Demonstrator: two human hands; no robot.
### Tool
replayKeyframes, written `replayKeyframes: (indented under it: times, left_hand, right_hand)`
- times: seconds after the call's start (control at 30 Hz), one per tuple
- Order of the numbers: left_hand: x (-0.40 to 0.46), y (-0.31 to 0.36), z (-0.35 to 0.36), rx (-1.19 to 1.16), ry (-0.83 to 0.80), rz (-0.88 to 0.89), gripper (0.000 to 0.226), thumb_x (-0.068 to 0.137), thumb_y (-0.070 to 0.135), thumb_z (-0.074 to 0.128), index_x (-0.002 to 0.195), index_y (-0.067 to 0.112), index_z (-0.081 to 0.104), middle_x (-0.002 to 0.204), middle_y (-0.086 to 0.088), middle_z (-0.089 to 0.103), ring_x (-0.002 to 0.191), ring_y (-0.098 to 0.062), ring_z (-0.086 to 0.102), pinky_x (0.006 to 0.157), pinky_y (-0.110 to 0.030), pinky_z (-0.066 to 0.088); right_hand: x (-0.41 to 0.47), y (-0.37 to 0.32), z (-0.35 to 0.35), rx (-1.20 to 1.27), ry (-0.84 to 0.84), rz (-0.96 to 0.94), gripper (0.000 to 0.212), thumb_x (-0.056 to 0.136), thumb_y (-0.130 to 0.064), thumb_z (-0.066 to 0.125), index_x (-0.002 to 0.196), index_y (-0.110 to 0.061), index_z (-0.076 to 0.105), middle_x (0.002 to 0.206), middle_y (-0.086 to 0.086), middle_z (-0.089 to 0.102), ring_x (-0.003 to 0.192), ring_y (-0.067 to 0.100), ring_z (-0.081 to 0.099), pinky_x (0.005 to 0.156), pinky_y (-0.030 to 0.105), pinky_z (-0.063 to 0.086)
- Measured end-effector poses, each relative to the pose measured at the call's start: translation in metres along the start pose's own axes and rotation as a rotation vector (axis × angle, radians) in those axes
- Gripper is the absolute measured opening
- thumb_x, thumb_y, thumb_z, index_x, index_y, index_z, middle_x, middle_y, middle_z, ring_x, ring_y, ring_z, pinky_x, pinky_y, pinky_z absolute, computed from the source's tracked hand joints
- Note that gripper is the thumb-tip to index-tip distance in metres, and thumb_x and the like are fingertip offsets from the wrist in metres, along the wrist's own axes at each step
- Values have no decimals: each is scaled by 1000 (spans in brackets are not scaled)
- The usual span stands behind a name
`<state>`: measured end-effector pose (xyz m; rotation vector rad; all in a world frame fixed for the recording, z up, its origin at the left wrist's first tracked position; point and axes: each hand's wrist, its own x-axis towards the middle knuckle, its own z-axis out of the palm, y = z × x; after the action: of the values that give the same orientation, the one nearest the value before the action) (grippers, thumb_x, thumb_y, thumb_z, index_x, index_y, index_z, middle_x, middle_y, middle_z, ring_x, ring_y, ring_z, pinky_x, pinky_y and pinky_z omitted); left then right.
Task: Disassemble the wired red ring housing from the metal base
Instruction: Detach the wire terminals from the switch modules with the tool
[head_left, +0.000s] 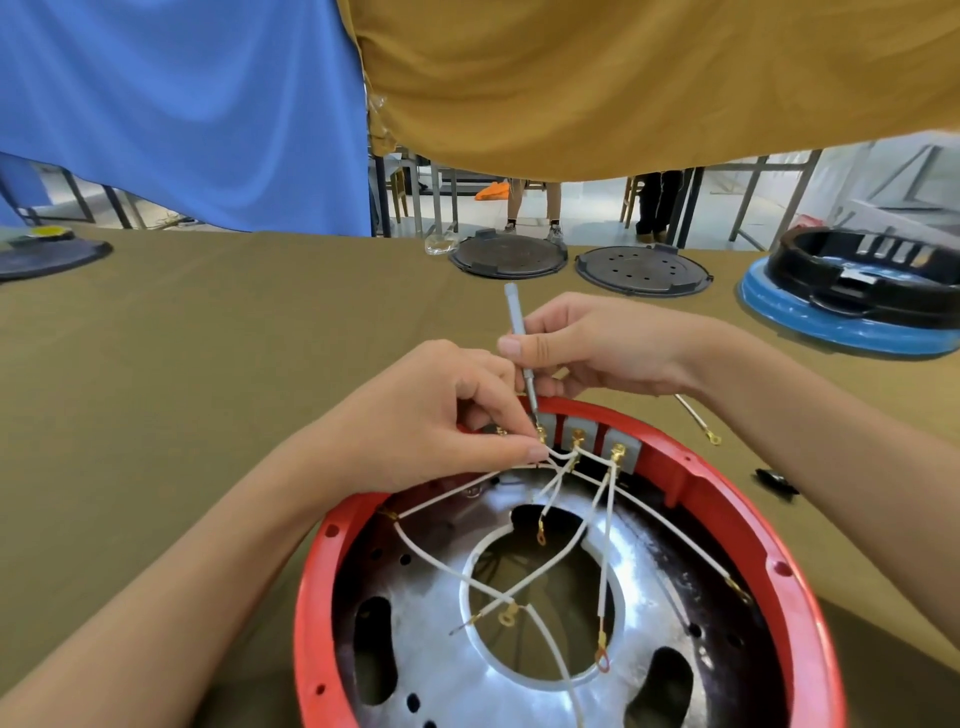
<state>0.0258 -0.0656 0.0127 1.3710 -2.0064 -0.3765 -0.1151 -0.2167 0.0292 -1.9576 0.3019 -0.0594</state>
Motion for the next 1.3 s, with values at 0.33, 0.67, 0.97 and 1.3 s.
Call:
replayKeyframes:
  times: [0.33,0.67,0.97,1.3]
  left_hand:
    - [-1,1,0,21,-12,-22,4,79,23,81,76,21,79,59,7,47,57,-9,46,58,-16,37]
    - [2,12,3,346,-51,73,15,81,32,77,70,24,72,57,10,46,63,-11,49,61,-17,35]
    - [6,40,6,552,-79,113,11,79,33,61,79,30,72,70,19,52,71,-11,56,60,-38,52]
    - [4,30,9,374,-35,102,6,75,15,77,73,20,75,63,20,54,64,-5,55,64,-9,39]
  right_hand:
    - [-13,11,-8,127,31,-17,28,90,-41,62,79,-17,70,60,-3,55,59,11,50,66,22,47]
    - [-49,17,35,-166,457,-303,24,99,-25,50,98,-9,68,91,3,68,88,11,64,81,26,52]
    - [-48,12,36,-340,498,-243,19,102,-22,51,94,-12,66,90,1,68,89,19,63,88,45,48]
    - [-48,11,35,-412,462,-221,17,102,-22,53,97,-14,67,90,1,69,88,15,63,85,40,48]
